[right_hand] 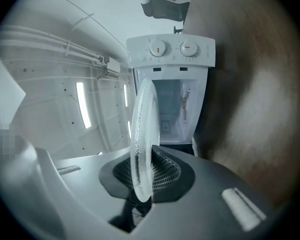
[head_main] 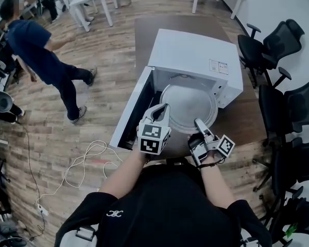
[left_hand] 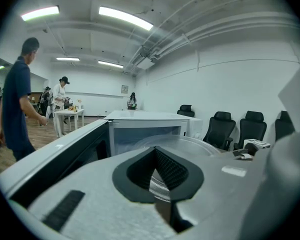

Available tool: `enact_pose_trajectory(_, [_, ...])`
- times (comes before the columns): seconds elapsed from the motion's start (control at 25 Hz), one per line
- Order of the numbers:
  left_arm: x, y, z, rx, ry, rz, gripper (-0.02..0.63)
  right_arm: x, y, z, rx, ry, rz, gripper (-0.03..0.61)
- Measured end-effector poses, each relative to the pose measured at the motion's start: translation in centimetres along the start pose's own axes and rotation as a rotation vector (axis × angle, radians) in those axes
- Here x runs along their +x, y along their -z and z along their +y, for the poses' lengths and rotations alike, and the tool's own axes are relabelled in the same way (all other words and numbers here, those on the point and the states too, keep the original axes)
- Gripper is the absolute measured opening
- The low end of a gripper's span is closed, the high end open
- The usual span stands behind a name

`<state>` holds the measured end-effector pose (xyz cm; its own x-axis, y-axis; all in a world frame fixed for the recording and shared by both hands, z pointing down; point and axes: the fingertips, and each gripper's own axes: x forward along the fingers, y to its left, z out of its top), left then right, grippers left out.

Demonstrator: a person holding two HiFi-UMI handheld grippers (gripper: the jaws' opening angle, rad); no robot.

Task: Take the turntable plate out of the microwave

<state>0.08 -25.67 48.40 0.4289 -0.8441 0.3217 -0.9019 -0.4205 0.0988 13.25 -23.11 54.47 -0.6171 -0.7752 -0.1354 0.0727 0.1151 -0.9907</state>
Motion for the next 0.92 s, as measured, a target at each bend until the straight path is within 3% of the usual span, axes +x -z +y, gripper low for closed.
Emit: enact_pose_trajectory(0.92, [-0.1,-0.5,0.4,0.036,0.011,-0.002,0.008,0.0,-1.2,-0.6,-0.005,0.012,-0.046,0.041])
